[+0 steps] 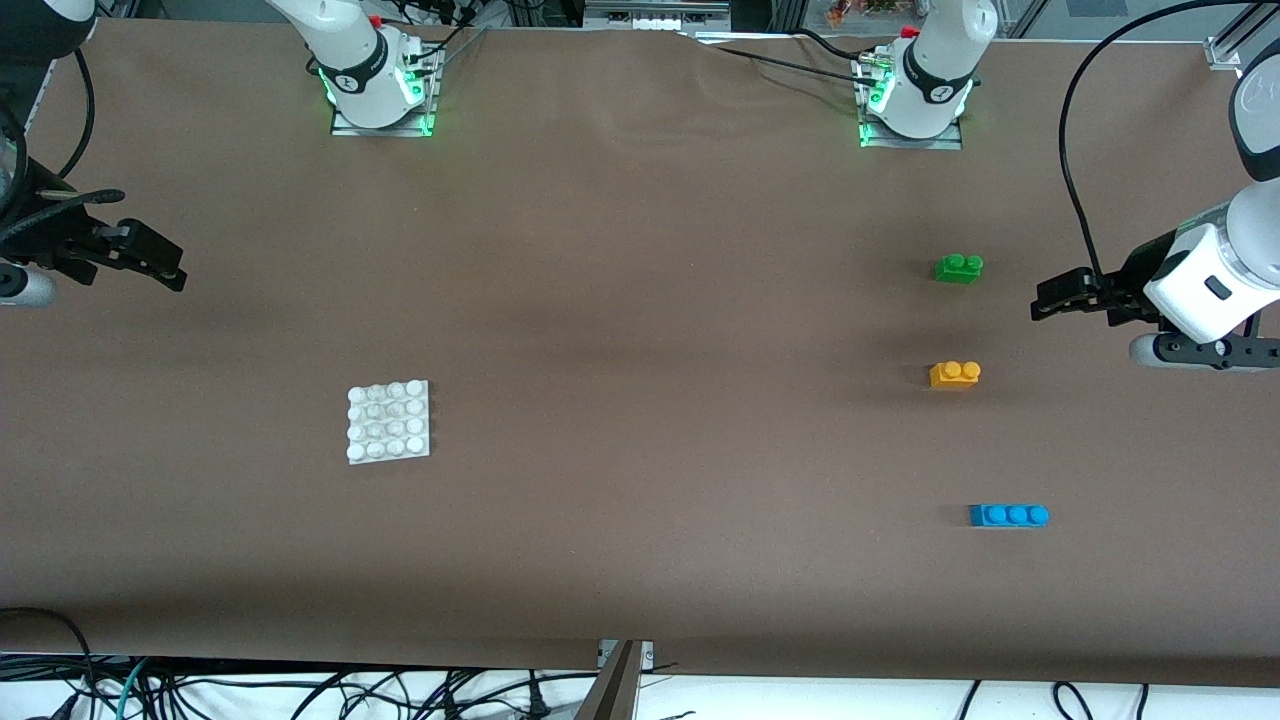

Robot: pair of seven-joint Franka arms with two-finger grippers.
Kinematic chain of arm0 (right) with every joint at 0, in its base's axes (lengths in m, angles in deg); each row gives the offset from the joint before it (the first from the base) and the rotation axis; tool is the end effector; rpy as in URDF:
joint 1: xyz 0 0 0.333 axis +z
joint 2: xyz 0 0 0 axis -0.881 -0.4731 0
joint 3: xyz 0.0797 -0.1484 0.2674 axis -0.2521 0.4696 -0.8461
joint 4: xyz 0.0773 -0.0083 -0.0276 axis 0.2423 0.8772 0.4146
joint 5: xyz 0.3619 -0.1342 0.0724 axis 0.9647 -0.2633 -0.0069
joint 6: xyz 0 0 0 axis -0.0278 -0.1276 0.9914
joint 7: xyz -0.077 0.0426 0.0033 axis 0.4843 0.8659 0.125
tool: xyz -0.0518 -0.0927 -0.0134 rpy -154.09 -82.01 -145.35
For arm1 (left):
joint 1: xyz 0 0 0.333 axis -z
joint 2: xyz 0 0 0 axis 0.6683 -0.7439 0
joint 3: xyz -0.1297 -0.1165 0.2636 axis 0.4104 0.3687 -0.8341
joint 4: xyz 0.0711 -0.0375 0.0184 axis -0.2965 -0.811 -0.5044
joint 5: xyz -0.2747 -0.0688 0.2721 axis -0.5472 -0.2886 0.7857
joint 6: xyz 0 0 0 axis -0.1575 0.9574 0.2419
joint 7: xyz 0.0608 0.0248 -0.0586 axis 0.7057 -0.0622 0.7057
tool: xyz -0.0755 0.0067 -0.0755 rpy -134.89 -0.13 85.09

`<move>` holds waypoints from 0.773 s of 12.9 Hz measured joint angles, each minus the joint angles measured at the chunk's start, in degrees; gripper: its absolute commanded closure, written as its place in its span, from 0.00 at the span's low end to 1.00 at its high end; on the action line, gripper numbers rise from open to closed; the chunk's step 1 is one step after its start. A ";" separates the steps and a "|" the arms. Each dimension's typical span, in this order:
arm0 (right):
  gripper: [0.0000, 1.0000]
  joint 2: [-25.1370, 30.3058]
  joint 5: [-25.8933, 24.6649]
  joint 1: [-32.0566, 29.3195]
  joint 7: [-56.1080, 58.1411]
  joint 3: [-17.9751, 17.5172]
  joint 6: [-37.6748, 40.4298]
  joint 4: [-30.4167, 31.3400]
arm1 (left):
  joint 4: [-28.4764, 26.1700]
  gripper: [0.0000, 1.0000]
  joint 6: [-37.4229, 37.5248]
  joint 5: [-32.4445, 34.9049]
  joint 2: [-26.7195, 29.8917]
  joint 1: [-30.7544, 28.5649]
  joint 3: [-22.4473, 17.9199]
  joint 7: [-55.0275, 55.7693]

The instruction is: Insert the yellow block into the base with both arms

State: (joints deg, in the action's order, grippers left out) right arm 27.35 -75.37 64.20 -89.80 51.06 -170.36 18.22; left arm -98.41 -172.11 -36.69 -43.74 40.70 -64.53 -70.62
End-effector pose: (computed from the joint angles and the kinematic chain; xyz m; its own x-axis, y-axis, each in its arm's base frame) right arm 0.5873 0.0209 0.6071 0.9978 -0.0502 0.0427 -0.0518 -0.9980 0.0374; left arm 0.6054 -0.0114 0.5341 0.9940 -0.0084 -0.1095 0.0018 -0.9956 0.0933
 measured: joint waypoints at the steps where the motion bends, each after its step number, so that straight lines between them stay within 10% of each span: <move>1: 0.01 0.01 0.00 0.00 0.00 0.00 0.00 0.00 | 0.00 0.00 0.10 0.00 -0.04 -0.01 -0.02 0.00; 10: 0.01 0.01 0.00 0.00 -0.04 0.00 -0.01 0.00 | 0.00 0.00 0.81 0.00 -0.70 -0.18 -0.07 0.00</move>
State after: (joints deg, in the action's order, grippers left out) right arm 27.36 -75.37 64.20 -89.84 51.06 -170.37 18.22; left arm -98.41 -171.29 -36.69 -44.44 40.52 -64.60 -70.62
